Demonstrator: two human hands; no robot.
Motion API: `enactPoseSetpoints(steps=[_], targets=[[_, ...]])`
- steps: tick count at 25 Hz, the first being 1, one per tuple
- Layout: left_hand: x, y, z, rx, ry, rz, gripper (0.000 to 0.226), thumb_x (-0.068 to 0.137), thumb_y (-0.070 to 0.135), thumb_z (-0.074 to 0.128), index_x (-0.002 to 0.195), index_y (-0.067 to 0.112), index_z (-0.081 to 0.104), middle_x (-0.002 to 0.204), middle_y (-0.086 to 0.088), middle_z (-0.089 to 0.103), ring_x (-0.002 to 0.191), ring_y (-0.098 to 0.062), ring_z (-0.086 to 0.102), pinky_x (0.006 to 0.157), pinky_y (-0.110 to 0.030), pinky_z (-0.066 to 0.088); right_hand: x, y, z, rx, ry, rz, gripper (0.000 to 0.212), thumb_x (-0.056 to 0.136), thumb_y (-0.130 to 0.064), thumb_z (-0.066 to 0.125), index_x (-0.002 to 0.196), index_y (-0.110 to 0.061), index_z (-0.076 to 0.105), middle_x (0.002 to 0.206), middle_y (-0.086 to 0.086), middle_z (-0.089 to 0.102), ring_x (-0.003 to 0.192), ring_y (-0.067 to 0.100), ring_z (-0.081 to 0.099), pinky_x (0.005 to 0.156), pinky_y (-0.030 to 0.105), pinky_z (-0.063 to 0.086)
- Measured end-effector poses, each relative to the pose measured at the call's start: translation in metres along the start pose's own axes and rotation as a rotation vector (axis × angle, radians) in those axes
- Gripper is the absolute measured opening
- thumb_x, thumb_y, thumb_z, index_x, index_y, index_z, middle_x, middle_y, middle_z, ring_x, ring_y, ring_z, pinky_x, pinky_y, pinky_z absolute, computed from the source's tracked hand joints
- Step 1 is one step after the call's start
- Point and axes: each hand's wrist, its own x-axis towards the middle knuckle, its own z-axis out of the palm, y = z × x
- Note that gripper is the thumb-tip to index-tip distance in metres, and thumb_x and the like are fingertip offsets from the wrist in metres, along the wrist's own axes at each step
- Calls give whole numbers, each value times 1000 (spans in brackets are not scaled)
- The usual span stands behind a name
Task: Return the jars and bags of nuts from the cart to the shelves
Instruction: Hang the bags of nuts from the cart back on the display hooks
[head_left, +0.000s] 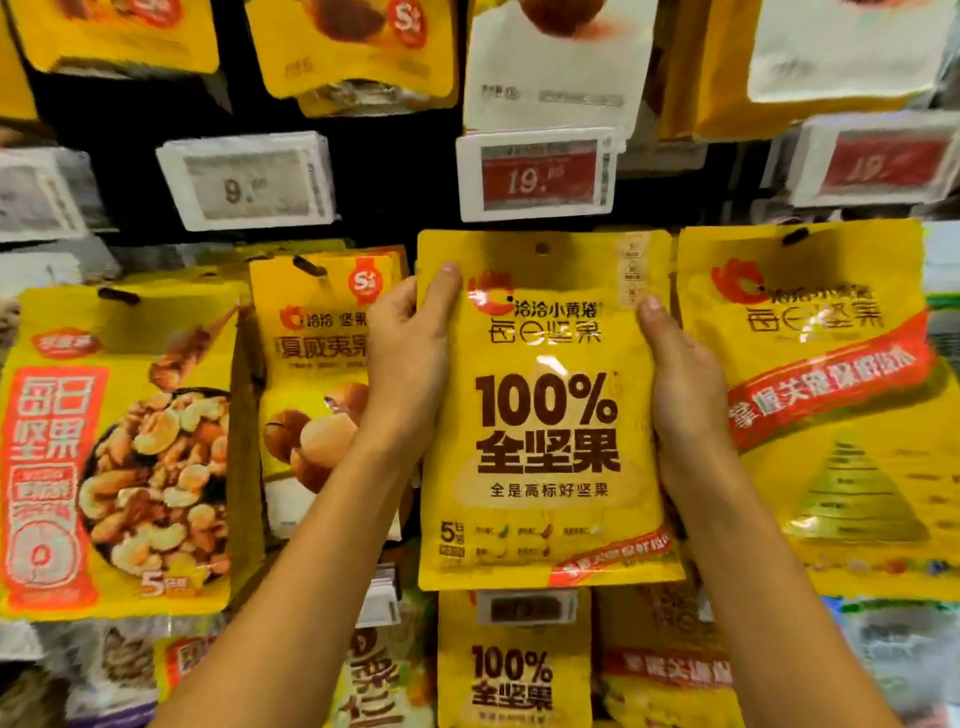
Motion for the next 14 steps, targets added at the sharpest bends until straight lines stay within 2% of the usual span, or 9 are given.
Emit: enactPoseSetpoints(steps=[2,5,8,11,14], targets=[[4,-11,-2,-15,27,-19,25,95,27,52,76,17,65,67,-1,70,62,-16,67,58,-31,55,7,9,0,-47,-32,13,35,97,-39,42,82,-23,69,77,-2,75,72,14,72,58,21,57],[4,-20,-3,-56,24,-37,24,96,25,51,78,19,67,69,1,73,64,-12,70,55,-23,55,11,16,-1,-56,-58,16,38,97,-39,40,84,-16,68,74,4,73,69,17,71,59,22,57],[10,-19,0,-29,44,-18,22,95,26,52,82,17,67,73,0,73,68,-14,70,59,-26,56,17,15,1,-72,-51,12,41,97,-39,40,87,-11,68,82,9,73,73,20,71,64,26,57],[14,-16,3,11,71,-3,23,95,27,53,80,15,67,75,-3,72,69,-17,69,64,-32,58,20,11,2,-64,-53,8,39,98,-38,40,83,-16,69,82,8,74,79,23,71,70,31,57],[11,-14,0,14,92,20,25,94,24,55,75,12,65,68,1,70,63,-13,67,59,-28,57,17,9,2,-50,-79,8,41,98,-37,40,76,-17,68,73,3,73,72,18,71,64,27,57]])
